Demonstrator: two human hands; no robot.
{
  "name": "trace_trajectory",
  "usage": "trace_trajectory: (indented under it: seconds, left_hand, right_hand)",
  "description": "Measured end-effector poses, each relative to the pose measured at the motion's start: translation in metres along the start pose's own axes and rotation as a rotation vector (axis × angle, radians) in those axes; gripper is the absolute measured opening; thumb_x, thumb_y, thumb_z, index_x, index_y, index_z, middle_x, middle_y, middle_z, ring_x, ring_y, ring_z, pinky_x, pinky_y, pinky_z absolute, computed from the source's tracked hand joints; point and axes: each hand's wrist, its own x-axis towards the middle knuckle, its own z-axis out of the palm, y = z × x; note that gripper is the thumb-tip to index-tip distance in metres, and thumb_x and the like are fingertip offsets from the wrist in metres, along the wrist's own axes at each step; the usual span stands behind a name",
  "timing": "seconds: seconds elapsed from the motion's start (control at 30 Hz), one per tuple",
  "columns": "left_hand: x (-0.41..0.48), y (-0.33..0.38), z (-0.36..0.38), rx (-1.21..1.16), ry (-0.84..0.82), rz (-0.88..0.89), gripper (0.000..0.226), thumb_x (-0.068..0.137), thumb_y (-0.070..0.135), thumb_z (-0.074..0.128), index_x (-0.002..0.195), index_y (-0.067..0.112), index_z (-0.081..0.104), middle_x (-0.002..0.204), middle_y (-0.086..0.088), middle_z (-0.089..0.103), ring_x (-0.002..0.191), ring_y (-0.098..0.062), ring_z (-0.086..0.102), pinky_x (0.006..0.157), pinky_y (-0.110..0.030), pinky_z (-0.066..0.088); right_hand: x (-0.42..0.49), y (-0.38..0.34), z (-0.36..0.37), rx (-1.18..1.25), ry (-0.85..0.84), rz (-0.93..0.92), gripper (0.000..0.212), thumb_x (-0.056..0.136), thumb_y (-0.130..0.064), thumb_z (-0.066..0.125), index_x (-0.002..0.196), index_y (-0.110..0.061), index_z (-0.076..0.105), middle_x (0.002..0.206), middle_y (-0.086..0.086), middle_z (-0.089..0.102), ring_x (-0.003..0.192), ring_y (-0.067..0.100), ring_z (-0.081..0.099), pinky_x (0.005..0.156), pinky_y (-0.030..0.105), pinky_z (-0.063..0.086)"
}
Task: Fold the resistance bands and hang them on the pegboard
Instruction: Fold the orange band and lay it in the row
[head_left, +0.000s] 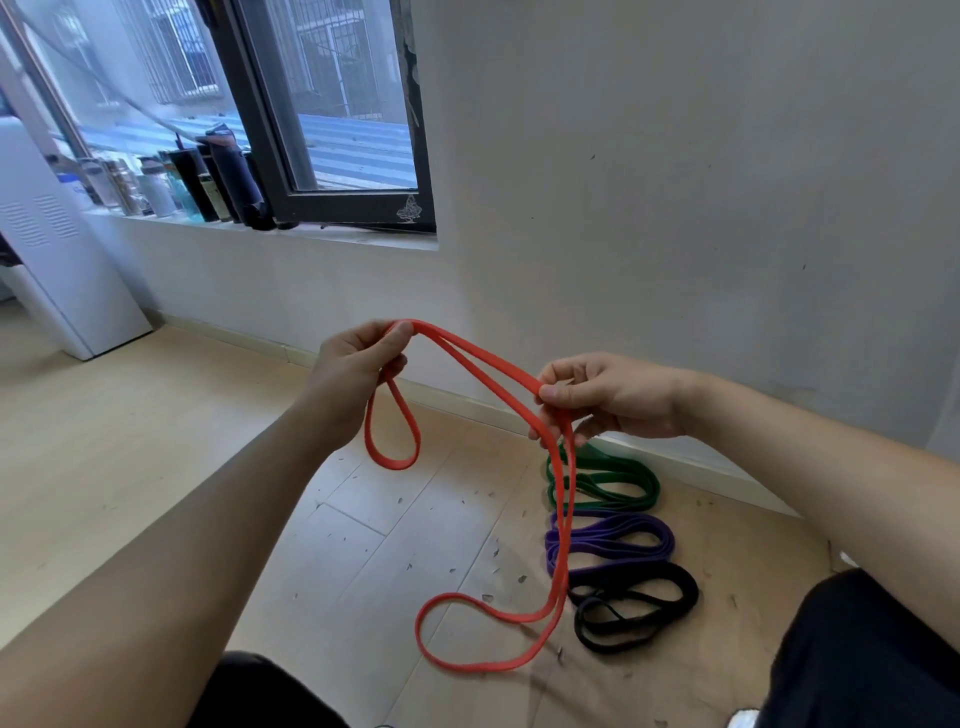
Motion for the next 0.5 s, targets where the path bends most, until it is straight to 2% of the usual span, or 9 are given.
trace_trajectory:
  seconds: [0.17, 0.3, 0.37, 0.43, 0.5]
  left_hand:
    - [0.002, -0.002, -0.002, 0.004, 0.038, 0.020, 0.038, 0.081, 0.039, 0.071, 0.108, 0.012, 0.075, 0.082, 0.001, 0.061, 0.084, -0.018, 0.056, 0.083, -0.030, 0.050]
    - [0.002, 0.000, -0.003, 0.017, 0.029, 0.041, 0.038, 0.081, 0.039, 0.070, 0.108, 0.012, 0.074, 0.083, 0.002, 0.062, 0.085, -0.018, 0.057, 0.083, -0.029, 0.051]
    - [0.002, 0.000, -0.004, 0.027, 0.025, 0.047, 0.039, 0.081, 0.040, 0.069, 0.108, 0.012, 0.073, 0.084, 0.001, 0.062, 0.087, -0.018, 0.058, 0.084, -0.029, 0.051]
    - [0.002, -0.001, -0.010, 0.054, -0.001, 0.030, 0.039, 0.082, 0.040, 0.069, 0.109, 0.012, 0.073, 0.086, 0.000, 0.063, 0.089, -0.019, 0.059, 0.085, -0.031, 0.051]
    - [0.002, -0.004, -0.019, 0.110, -0.066, -0.012, 0.037, 0.083, 0.038, 0.069, 0.109, 0.011, 0.073, 0.088, -0.002, 0.065, 0.092, -0.022, 0.061, 0.089, -0.034, 0.051]
  right_hand:
    - [0.005, 0.002, 0.006, 0.050, -0.048, 0.000, 0.009, 0.095, -0.019, 0.061, 0.096, -0.011, 0.065, 0.109, 0.018, 0.072, 0.106, 0.030, 0.068, 0.087, 0.038, 0.053]
    - [0.010, 0.007, 0.005, -0.019, -0.039, -0.013, 0.011, 0.091, -0.022, 0.065, 0.093, -0.013, 0.071, 0.106, 0.011, 0.073, 0.108, 0.024, 0.066, 0.099, 0.046, 0.042]
    - [0.011, 0.008, 0.005, -0.008, -0.007, -0.031, 0.013, 0.090, -0.019, 0.066, 0.097, -0.009, 0.073, 0.103, 0.011, 0.073, 0.105, 0.024, 0.068, 0.099, 0.046, 0.046]
    - [0.011, 0.007, 0.005, 0.052, 0.066, -0.067, 0.014, 0.090, -0.011, 0.067, 0.100, -0.005, 0.074, 0.097, 0.012, 0.074, 0.096, 0.026, 0.070, 0.089, 0.038, 0.057]
    - [0.009, 0.006, 0.002, 0.131, 0.159, -0.103, 0.022, 0.086, -0.005, 0.069, 0.107, -0.003, 0.071, 0.091, 0.014, 0.075, 0.088, 0.027, 0.072, 0.079, 0.033, 0.060]
